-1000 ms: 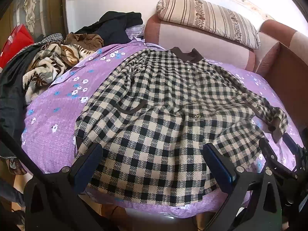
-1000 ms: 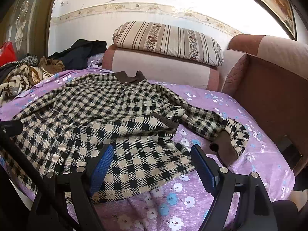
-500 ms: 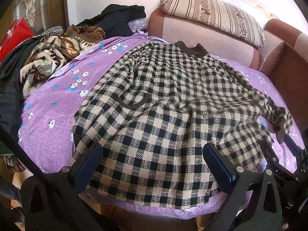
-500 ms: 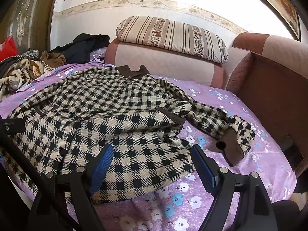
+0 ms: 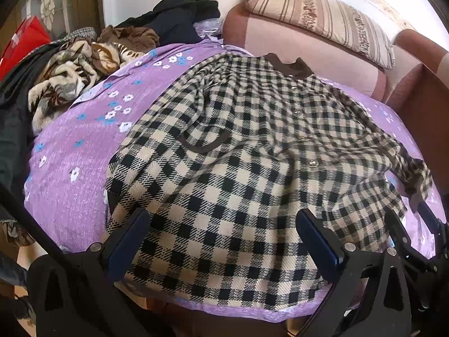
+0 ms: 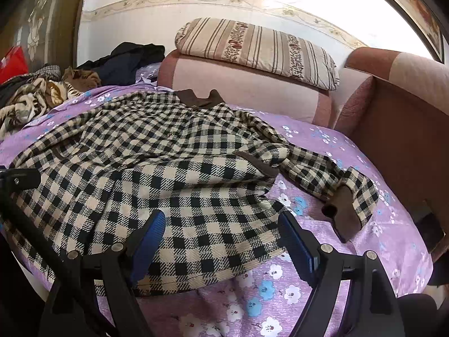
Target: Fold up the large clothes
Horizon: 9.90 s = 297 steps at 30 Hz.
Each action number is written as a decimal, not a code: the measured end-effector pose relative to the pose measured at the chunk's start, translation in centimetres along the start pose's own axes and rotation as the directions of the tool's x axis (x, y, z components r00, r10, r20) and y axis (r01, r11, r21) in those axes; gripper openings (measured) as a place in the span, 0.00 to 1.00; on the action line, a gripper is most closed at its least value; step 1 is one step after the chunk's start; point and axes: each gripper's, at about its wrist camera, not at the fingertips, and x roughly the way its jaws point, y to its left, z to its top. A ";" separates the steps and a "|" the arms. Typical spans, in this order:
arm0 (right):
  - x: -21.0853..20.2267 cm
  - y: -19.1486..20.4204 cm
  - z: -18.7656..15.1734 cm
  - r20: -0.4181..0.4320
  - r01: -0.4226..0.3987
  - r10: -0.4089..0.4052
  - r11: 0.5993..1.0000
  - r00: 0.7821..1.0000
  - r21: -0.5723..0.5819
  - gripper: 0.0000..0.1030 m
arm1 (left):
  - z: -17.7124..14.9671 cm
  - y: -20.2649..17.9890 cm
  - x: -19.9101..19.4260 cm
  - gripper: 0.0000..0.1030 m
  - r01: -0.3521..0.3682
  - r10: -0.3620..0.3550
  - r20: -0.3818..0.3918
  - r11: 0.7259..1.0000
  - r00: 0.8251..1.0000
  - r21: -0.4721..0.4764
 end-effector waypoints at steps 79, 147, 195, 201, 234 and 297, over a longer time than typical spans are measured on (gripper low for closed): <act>7.8 -9.8 -0.8 -0.239 -0.112 0.216 0.916 0.946 0.386 0.83 | 1.5 7.0 5.3 0.70 0.169 -0.174 -0.109 0.984 0.979 -0.049; 9.9 -30.0 10.6 -0.196 0.152 -0.078 0.903 0.977 0.401 0.52 | 7.7 -8.5 8.3 0.53 0.111 -0.114 0.006 0.976 0.993 0.188; 13.8 -10.9 10.8 -0.235 -0.282 0.338 0.928 0.911 0.243 0.35 | 13.1 17.7 6.4 0.66 -0.184 0.189 -0.013 0.929 0.982 -0.321; 13.3 -5.3 10.2 -0.237 -0.335 0.367 0.928 0.899 0.165 0.38 | 9.0 25.1 6.9 0.67 0.005 -0.023 -0.022 0.789 0.999 -0.614; 13.1 9.1 11.6 -0.289 -0.475 0.455 0.880 0.842 0.001 0.39 | 22.3 27.5 7.6 0.10 -0.333 0.353 0.033 0.906 0.935 -0.263; 22.1 -1.0 20.5 -0.209 -0.270 0.295 0.953 0.932 0.140 0.05 | 21.7 8.8 15.4 0.63 0.125 -0.125 0.011 0.968 0.992 -0.217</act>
